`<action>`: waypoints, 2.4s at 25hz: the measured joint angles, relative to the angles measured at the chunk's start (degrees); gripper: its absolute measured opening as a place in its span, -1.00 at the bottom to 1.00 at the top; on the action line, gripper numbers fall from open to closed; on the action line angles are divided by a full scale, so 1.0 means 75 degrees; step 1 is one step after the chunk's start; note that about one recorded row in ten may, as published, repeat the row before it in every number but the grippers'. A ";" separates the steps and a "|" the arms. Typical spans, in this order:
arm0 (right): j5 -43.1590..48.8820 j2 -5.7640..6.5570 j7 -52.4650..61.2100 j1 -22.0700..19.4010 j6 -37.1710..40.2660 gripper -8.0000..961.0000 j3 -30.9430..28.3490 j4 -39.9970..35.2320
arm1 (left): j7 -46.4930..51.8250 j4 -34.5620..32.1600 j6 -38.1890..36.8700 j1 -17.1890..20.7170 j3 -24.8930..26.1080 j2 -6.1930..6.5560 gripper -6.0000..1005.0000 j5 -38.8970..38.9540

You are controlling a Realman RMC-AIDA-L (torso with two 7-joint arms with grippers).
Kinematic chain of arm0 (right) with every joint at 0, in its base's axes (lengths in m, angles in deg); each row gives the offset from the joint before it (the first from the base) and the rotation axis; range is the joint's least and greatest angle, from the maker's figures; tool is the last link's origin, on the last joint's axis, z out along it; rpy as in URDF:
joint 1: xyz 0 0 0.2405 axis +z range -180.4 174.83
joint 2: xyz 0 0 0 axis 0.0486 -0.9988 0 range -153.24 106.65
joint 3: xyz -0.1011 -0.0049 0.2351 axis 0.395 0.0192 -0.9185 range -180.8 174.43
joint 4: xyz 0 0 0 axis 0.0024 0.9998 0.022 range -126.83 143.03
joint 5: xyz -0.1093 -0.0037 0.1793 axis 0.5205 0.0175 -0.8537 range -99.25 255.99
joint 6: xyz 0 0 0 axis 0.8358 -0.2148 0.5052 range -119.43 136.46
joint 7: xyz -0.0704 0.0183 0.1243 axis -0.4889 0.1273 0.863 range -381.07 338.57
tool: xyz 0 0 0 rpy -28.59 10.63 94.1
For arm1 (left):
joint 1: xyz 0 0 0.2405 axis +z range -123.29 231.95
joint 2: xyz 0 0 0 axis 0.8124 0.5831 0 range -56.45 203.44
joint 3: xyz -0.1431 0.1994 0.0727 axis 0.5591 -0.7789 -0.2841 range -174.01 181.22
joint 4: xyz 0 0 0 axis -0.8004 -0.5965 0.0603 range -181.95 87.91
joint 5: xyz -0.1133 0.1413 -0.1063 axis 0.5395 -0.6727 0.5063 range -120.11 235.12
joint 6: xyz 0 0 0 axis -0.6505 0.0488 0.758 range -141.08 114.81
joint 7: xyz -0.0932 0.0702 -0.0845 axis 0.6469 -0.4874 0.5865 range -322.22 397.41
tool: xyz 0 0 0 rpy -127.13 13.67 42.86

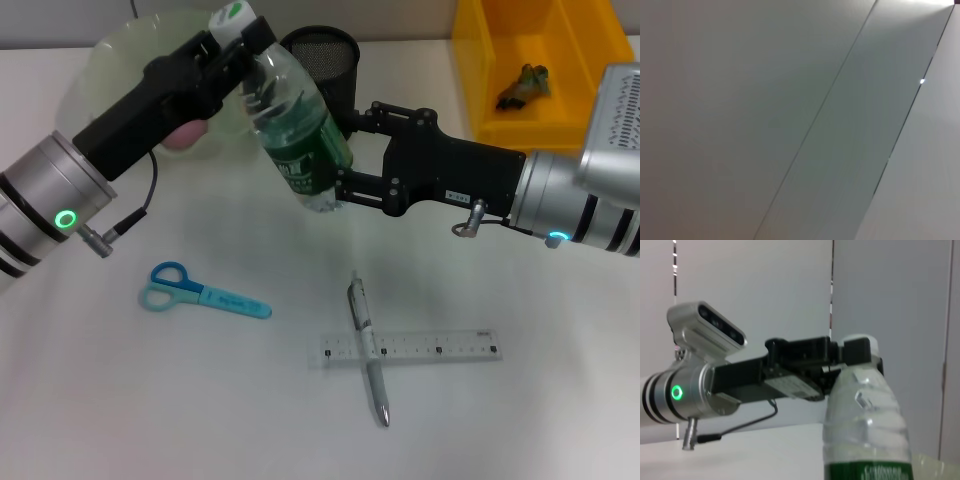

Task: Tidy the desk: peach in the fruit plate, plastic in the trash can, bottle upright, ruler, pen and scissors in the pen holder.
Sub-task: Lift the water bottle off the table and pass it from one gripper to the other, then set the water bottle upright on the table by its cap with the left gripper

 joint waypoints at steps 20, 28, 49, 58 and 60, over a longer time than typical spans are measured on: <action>0.0277 -0.0002 0.0390 -0.0129 -0.0527 0.38 0.0063 0.0254 | 0.0023 -0.2069 -0.0316 0.1310 0.0256 0.0096 -0.08 0.0008; 0.1431 0.0030 0.2090 0.0113 -0.0598 0.42 0.0085 0.0127 | -0.0385 -0.2503 -0.0271 0.1725 0.0605 0.0135 -0.07 -0.0021; 0.1640 -0.0002 0.1630 -0.0310 -0.0273 0.65 0.0105 -0.0202 | -0.1967 -0.2287 0.1596 0.1814 0.0862 0.0063 -0.06 0.0007; 0.1637 -0.0002 0.1593 -0.0320 -0.0207 0.65 0.0102 -0.0205 | -0.2620 -0.2145 0.2059 0.1771 0.0865 0.0050 -0.05 0.0014; 0.1630 -0.0002 0.1586 -0.0320 -0.0205 0.65 0.0102 -0.0204 | -0.2673 -0.2121 0.2095 0.1766 0.0865 0.0049 -0.05 0.0014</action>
